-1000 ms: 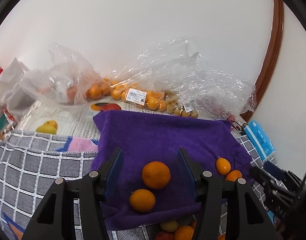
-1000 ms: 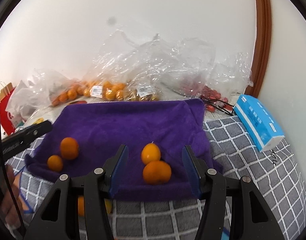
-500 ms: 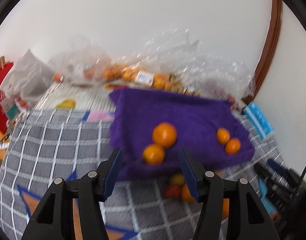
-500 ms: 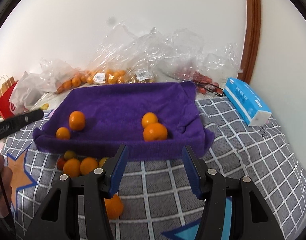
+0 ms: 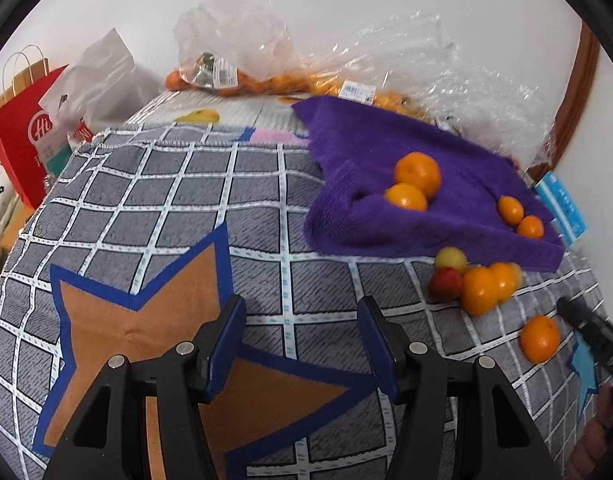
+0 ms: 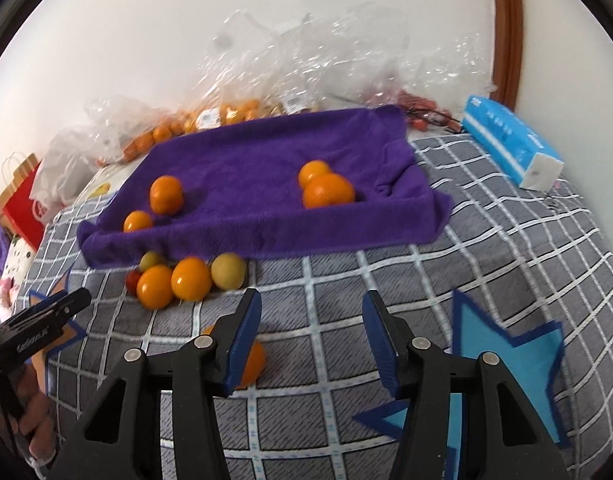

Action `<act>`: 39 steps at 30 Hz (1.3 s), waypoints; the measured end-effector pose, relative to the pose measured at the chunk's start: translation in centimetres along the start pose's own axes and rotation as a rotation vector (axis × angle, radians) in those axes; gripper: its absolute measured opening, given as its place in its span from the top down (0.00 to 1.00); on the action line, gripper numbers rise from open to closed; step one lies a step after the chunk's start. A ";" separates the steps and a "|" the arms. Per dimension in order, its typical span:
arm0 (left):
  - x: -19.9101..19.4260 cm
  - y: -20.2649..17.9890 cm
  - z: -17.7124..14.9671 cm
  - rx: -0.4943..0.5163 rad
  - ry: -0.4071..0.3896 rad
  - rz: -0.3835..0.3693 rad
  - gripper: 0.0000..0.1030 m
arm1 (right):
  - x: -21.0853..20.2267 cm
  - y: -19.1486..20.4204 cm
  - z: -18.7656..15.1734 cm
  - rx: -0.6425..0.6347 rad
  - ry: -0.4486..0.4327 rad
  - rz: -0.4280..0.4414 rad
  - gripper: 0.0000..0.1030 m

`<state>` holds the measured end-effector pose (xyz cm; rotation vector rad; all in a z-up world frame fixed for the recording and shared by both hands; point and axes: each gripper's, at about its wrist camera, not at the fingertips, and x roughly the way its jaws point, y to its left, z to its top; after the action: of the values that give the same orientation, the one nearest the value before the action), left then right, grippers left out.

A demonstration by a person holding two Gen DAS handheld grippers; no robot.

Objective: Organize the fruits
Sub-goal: 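Withdraw both open tools back toward the row of fruit, then grasp a large orange from the row with the right tool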

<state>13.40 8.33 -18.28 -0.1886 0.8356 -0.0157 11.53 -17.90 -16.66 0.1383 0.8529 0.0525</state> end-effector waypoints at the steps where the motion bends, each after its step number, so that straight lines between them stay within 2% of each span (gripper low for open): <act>1: 0.0 0.0 0.0 -0.003 -0.003 -0.004 0.46 | 0.1 0.2 -0.1 -0.004 0.007 0.010 0.52; 3: 0.2 0.0 -0.2 -0.006 0.011 -0.005 0.45 | 0.0 0.6 -0.3 -0.008 0.006 0.041 0.54; 6: 0.1 -0.1 -0.2 -0.002 0.011 -0.029 0.37 | -0.5 1.3 -0.4 -0.021 0.001 0.105 0.54; 11: 0.3 -0.6 -0.2 0.015 0.017 -0.013 0.36 | 0.7 2.6 -1.1 -0.065 0.047 0.148 0.53; 14: 0.3 -0.5 -0.2 0.014 0.018 -0.026 0.34 | 2.1 3.2 -1.9 -0.095 0.086 0.125 0.53; 20: 0.4 -0.6 -0.1 0.025 0.023 -0.027 0.31 | 2.4 4.0 -2.0 -0.131 0.066 0.074 0.58; 28: 0.2 0.5 -0.2 -0.036 0.006 -0.108 0.30 | 2.6 4.2 -2.0 -0.134 0.066 0.068 0.58; 33: 0.3 0.7 -0.1 -0.047 0.002 -0.113 0.30 | 2.6 4.5 -2.0 -0.150 0.071 0.053 0.58; 39: 0.3 0.8 0.1 -0.057 0.005 -0.145 0.30 | 2.8 3.9 -1.7 -0.124 0.077 0.085 0.57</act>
<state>13.57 9.10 -18.59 -0.3025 0.8262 -0.1283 12.07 -13.59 -19.29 0.0563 0.9178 0.1913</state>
